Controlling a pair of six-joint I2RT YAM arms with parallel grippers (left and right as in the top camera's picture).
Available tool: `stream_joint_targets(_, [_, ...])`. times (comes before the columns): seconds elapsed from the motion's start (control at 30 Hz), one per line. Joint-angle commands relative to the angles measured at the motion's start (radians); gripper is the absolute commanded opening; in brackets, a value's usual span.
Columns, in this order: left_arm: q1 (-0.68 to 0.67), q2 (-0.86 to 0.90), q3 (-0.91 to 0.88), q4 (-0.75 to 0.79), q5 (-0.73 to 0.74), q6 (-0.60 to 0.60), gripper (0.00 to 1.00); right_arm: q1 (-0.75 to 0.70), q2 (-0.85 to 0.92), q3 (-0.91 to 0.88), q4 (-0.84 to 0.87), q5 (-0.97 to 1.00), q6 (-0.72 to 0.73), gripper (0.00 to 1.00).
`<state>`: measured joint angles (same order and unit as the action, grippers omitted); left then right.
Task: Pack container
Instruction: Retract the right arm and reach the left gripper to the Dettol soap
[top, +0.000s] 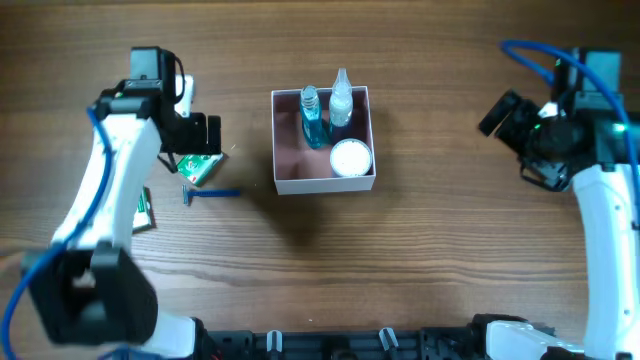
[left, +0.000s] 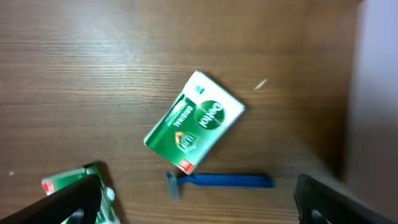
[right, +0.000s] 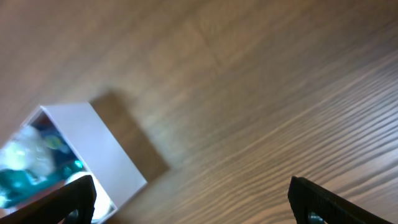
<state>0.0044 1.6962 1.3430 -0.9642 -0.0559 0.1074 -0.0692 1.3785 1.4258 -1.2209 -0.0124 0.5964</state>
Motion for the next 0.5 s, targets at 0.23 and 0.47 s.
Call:
stream_joint_targets(0.23, [0.005,0.225,0.01,0.112,-0.025,0.23,1.0,-0.002,0.007,-0.11,0.057,-0.038,-0.047,1.0])
stream_joint_targets(0.47, [0.007,0.315,0.009,0.118,-0.024,0.229,1.0,-0.002,0.007,-0.11,0.058,-0.038,-0.047,1.0])
